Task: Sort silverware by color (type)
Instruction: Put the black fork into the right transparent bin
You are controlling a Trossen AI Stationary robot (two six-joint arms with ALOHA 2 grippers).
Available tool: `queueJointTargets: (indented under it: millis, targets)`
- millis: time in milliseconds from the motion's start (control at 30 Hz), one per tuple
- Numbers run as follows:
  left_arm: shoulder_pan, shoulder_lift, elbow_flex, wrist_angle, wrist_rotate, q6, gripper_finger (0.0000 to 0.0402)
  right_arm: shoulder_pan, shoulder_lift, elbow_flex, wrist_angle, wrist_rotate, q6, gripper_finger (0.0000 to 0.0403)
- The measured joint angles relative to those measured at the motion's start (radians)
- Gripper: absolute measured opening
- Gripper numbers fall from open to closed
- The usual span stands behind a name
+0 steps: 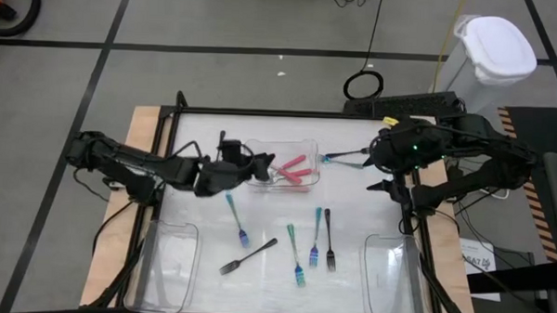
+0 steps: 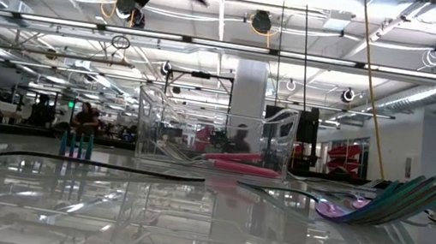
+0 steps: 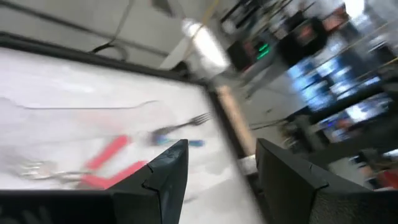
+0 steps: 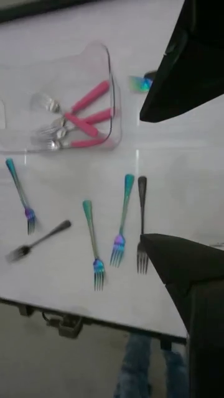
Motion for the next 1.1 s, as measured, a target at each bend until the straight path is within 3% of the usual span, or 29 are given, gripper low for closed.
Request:
queueJointTargets:
  millis: [367, 600, 833, 1100]
  targets:
    - [0.380, -0.187, 0.000, -0.521, 0.292, -0.028, 0.0186, 0.004, -0.005, 0.000, 0.000, 0.098, 0.039, 0.0302]
    - [0.571, -0.205, 0.000, -0.771, 0.509, 0.032, 0.0186, 0.004, -0.004, 0.000, 0.000, 0.204, 0.085, 0.0302]
    - [0.684, -0.162, 0.000, -0.868, 0.652, 0.163, 0.0186, 0.004, -0.001, 0.000, 0.001, 0.227, 0.151, 0.0302]
    - [0.755, -0.065, 0.000, -0.886, 0.712, 0.270, 0.0187, 0.004, 0.016, 0.000, 0.001, 0.251, 0.186, 0.0302]
